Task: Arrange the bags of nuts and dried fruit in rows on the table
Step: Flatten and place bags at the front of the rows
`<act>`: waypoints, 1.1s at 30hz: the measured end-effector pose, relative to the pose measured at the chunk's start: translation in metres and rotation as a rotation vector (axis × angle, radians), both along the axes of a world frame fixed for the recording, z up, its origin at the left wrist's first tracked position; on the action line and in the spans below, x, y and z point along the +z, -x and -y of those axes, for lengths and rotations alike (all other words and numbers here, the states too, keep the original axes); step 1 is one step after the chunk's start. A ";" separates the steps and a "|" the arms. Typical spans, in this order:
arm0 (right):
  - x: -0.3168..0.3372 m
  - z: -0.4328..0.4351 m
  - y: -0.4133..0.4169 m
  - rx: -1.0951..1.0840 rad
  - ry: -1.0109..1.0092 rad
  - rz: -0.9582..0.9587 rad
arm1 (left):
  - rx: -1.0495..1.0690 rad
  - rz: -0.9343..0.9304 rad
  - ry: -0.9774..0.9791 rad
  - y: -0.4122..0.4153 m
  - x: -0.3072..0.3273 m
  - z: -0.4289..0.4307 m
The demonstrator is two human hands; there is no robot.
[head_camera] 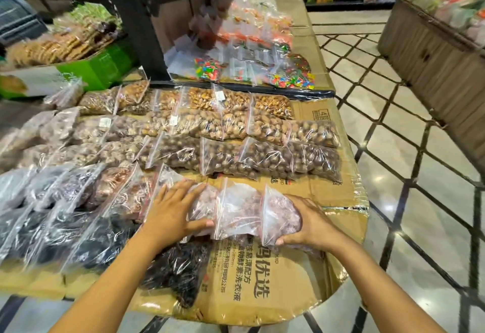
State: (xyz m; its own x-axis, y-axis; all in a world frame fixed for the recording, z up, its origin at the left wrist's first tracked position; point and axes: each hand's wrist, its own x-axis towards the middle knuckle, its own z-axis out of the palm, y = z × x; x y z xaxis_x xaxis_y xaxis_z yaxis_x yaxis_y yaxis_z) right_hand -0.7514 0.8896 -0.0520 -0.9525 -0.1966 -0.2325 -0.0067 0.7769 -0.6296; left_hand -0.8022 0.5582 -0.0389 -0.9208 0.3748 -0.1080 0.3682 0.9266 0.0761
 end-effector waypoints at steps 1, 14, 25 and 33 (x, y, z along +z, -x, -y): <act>0.001 0.001 -0.001 -0.003 -0.014 0.017 | 0.003 -0.004 0.004 0.000 -0.001 0.000; 0.040 0.084 0.013 -0.010 -0.084 -0.104 | -0.080 0.049 0.007 0.025 0.011 0.072; 0.024 0.179 0.037 0.214 -0.340 -0.137 | -0.074 -0.103 -0.049 0.014 -0.007 0.081; 0.019 0.179 0.048 0.106 -0.291 -0.058 | 0.030 -0.088 -0.057 0.001 -0.017 0.078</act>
State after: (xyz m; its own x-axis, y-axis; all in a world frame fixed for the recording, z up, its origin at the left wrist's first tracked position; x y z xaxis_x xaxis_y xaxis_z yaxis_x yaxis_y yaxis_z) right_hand -0.7995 0.7110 -0.0327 -0.9435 -0.2287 -0.2398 -0.1266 0.9176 -0.3769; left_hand -0.8033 0.4806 -0.0554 -0.9365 0.3505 -0.0058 0.3483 0.9323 0.0975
